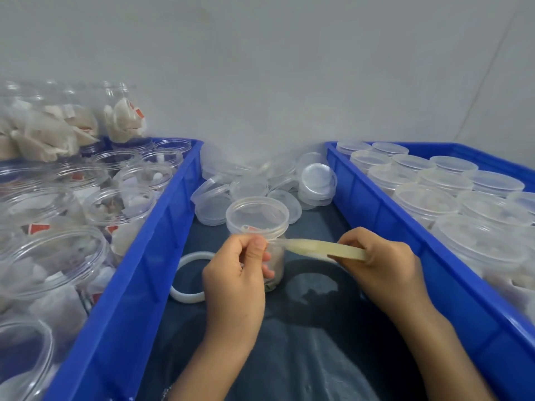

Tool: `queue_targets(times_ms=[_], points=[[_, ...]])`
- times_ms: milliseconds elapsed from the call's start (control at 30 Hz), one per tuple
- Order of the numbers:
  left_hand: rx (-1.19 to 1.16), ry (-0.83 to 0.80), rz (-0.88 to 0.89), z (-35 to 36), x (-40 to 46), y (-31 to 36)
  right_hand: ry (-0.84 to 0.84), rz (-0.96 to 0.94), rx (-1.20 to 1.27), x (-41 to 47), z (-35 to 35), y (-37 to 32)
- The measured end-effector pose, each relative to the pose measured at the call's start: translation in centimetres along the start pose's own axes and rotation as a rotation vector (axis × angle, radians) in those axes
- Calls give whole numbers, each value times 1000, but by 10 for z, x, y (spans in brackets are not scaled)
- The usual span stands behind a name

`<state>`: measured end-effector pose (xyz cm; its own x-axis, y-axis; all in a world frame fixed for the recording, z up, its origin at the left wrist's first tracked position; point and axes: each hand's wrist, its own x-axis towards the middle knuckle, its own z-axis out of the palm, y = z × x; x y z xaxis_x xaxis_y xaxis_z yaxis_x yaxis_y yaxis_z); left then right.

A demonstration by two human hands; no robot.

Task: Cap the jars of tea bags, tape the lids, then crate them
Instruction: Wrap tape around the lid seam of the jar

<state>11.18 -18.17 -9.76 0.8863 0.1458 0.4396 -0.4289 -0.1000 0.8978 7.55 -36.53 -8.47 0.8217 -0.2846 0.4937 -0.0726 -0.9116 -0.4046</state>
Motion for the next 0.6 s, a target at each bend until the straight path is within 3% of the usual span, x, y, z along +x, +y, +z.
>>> queue_targets(times_ms=[100, 333, 400, 500, 600], points=[[-76, -48, -51, -3, 0, 0, -254, 74, 117, 1, -2, 7], [148, 58, 168, -9, 7, -10, -865, 49, 275, 4, -9, 12], [183, 91, 203, -10, 9, -13, -832, 28, 388, 4, -10, 12], [199, 144, 194, -11, 9, -14, -470, 77, 511, 5, -12, 8], [163, 144, 156, -5, 4, -11, -175, 97, 386, 2, -11, -2]])
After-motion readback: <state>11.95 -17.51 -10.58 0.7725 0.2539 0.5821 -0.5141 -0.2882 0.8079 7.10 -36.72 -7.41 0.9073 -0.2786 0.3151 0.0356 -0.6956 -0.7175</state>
